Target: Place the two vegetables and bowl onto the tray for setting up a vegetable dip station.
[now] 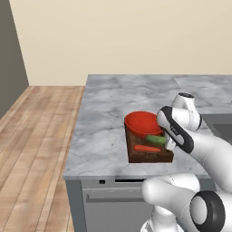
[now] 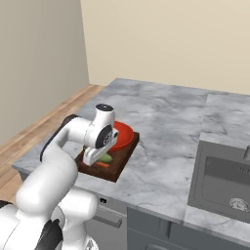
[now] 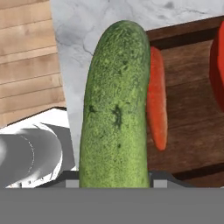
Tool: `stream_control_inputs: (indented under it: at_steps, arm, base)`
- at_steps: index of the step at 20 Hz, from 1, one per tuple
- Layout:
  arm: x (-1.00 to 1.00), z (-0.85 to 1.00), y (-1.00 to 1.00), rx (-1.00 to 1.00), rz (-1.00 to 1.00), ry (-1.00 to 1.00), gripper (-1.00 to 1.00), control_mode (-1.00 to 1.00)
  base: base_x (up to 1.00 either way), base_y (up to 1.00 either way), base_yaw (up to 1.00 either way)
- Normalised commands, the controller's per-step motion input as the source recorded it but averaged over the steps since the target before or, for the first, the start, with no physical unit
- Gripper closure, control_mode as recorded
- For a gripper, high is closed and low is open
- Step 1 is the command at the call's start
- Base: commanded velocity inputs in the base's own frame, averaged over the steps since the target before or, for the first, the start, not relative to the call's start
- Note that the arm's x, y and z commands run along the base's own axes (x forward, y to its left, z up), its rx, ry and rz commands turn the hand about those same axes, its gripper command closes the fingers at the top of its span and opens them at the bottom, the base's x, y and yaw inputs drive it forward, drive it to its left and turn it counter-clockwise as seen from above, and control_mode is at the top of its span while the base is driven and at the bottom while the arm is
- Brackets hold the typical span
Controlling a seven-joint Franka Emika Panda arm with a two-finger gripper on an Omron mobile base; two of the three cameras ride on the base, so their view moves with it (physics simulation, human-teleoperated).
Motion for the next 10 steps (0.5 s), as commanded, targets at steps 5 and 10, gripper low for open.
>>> stream_control_inputs:
  at_steps: [5,10]
  arm:
    - [0.23,-0.13,0.0,-0.09,-0.04,-0.05,1.0,-1.0]
    - [0.26,-0.13,0.0,-0.08,0.0,0.0,1.0,-1.0]
  base:
    - [0.0,0.0,0.0]
    - [0.0,0.0,0.0]
